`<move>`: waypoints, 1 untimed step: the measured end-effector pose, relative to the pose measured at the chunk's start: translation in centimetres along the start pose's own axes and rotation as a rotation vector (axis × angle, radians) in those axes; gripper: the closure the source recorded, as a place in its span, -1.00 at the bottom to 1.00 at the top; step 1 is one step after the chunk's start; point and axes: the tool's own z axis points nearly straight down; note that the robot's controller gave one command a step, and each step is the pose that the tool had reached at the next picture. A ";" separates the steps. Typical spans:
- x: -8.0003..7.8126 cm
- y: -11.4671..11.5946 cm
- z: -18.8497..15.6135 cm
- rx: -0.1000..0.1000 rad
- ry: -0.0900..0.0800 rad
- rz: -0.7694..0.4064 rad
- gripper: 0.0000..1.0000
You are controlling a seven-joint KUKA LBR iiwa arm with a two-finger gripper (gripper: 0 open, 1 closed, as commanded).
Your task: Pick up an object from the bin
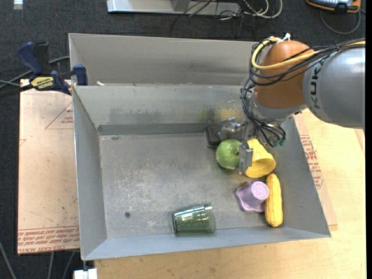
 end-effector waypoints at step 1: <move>0.0 0.0 0.0 0.000 0.000 0.000 1.00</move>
Offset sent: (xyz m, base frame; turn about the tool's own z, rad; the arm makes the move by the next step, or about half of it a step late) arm 0.0027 -0.0049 0.0533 0.0131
